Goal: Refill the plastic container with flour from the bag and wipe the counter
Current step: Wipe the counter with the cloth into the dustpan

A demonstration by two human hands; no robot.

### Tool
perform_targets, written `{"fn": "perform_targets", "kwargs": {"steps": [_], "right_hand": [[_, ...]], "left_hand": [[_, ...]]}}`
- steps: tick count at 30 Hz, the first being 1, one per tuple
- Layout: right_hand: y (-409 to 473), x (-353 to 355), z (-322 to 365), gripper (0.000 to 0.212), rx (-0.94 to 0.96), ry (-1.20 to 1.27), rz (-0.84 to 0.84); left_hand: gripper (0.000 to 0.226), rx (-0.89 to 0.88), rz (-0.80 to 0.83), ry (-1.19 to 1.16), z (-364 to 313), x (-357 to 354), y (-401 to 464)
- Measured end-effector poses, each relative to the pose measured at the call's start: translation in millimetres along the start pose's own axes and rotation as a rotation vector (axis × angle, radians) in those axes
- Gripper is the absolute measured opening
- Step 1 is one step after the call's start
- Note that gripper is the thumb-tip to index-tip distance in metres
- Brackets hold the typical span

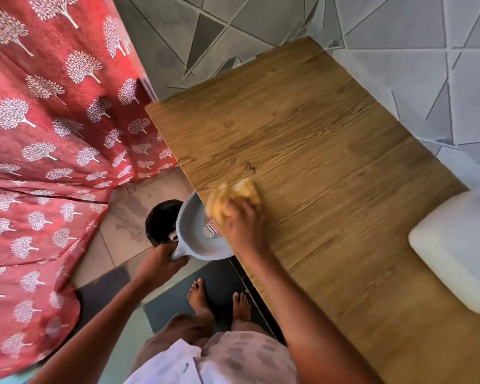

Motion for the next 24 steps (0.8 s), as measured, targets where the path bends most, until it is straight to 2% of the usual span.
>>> {"fn": "perform_targets", "kwargs": {"steps": [2, 5, 7, 9, 11, 14, 17, 20, 22, 24], "right_hand": [[-9, -13, 36, 0.035, 0.084, 0.119, 0.103], [-16, -11, 40, 0.045, 0.039, 0.369, 0.239], [-15, 3, 21, 0.045, -0.026, 0.458, 0.211], [-5, 33, -13, 0.045, -0.093, 0.505, 0.099], [8, 73, -59, 0.041, -0.132, 0.413, -0.052], [26, 134, -144, 0.041, -0.181, 0.017, -0.233], [24, 167, -240, 0.032, -0.386, -0.265, -0.198], [3, 172, -308, 0.027, -0.550, -0.358, -0.129], [-13, 162, -317, 0.027, -0.593, -0.375, -0.123], [-22, 144, -295, 0.034, -0.559, -0.376, -0.143]], "left_hand": [[0.025, 0.001, -0.013, -0.022, -2, -2, -4], [0.020, -0.019, -0.007, -0.032, -4, -6, -8], [0.015, -0.008, -0.008, -0.028, -3, -9, -9], [0.014, 0.004, -0.020, -0.026, 0, -12, -9], [0.015, 0.005, -0.024, -0.023, 0, -13, -10], [0.016, -0.002, -0.017, -0.016, 0, -16, -12], [0.019, -0.001, -0.013, -0.009, -1, -17, -15], [0.019, -0.008, -0.010, 0.006, -6, -20, -20], [0.017, -0.028, -0.003, 0.028, -11, -22, -25], [0.022, -0.036, 0.008, 0.034, -14, -26, -29]]}}
Point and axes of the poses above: each hand's wrist, its own y-axis towards the middle knuckle, its own x-axis out of the back of the hand, z = x × y, the point moved 7 cm from there along y, towards the middle knuckle, and after that the axes turned 4 degrees about z, right-handed, at the moved point
